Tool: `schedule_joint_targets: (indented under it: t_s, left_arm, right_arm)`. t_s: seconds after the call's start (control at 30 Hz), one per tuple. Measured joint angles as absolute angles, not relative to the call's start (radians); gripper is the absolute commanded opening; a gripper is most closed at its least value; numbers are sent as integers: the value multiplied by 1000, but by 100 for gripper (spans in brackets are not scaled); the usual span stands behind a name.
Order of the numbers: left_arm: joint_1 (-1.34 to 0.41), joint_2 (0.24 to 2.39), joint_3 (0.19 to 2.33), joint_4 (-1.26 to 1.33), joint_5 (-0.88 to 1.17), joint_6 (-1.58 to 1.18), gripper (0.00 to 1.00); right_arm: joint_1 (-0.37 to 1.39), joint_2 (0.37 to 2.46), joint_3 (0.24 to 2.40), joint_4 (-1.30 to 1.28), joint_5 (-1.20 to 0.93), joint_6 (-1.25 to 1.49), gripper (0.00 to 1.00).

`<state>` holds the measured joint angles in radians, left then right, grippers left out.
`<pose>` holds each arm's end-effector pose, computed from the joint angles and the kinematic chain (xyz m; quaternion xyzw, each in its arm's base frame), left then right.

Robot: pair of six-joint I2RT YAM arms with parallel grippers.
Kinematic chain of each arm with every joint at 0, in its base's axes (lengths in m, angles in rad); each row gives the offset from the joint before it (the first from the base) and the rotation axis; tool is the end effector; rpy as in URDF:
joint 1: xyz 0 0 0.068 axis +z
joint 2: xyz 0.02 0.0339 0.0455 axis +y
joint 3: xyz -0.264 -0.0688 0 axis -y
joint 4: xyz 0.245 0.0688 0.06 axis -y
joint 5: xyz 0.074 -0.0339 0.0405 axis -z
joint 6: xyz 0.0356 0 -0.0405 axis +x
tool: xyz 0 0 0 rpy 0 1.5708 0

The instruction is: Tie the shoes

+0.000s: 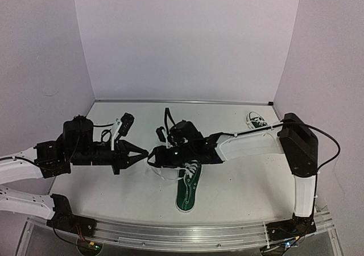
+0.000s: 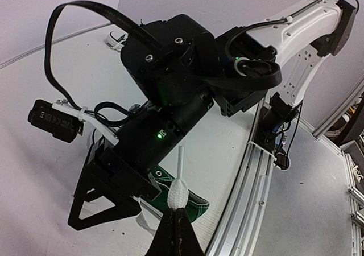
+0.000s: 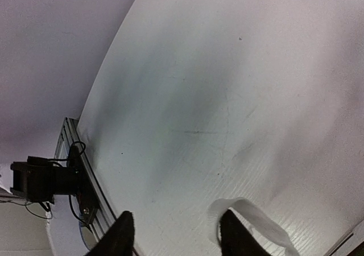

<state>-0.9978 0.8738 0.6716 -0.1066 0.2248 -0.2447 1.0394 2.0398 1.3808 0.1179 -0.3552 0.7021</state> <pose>0.1051 -0.1775 0.2925 0.3566 0.7218 -0.4149 0.4240 0.2233 0.4044 0.1911 -0.2296 0.8299 0.4697 0.1946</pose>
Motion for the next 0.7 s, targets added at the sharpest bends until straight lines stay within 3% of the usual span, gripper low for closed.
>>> schedule_joint_targets:
  t_s: [0.37,0.7]
  left_arm:
    - [-1000,919,672,-104,240,-208,0]
    - [-1000,921,672,-102,241,-204,0]
  right_arm:
    - [1026,1876,1340,37,-348,595,70]
    - [1005,1832,1347,-25,-439,540,71]
